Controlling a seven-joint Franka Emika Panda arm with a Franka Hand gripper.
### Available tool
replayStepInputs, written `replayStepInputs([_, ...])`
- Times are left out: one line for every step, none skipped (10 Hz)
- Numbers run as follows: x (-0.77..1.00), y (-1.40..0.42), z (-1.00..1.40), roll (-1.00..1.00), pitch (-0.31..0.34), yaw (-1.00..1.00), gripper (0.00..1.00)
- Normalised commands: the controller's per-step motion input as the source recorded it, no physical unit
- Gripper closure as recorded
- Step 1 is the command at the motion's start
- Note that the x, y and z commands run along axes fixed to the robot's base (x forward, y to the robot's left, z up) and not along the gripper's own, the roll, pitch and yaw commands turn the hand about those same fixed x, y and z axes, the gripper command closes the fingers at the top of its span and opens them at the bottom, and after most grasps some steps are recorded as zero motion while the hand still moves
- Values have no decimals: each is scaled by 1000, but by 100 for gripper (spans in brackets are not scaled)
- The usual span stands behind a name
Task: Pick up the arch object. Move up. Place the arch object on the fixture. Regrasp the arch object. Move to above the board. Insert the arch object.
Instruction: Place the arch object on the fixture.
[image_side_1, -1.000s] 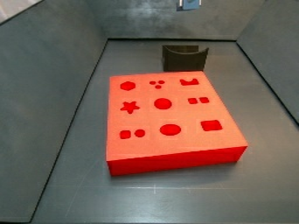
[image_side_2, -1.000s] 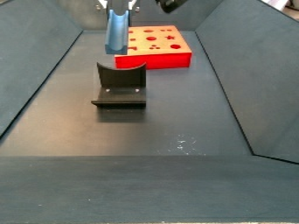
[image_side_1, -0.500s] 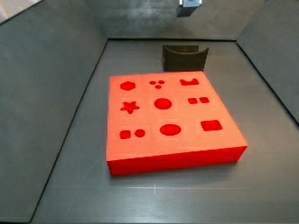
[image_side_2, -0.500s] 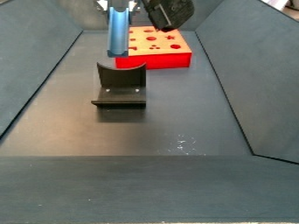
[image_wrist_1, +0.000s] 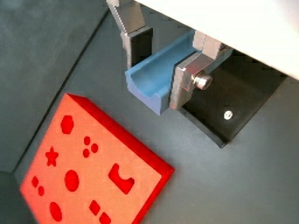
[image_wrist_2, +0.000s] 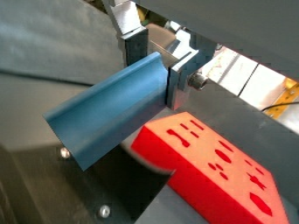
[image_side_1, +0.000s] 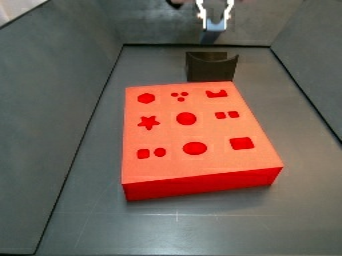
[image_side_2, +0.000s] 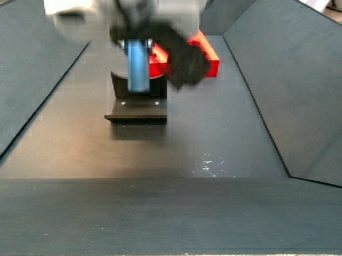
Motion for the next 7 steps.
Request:
replayStepInputs([153, 139, -1000, -568, 100, -245, 100])
replayStepInputs([162, 140, -1000, -400, 51, -245, 100])
replayStepInputs([173, 134, -1000, -256, 11, -226, 100])
replayStepInputs([126, 96, -712, -179, -36, -191, 100])
replayStepInputs([98, 82, -497, -153, -58, -163, 100])
replayStepInputs([82, 116, -423, -113, -83, -135, 100])
replayStepInputs([82, 116, -423, -113, -83, -135, 100])
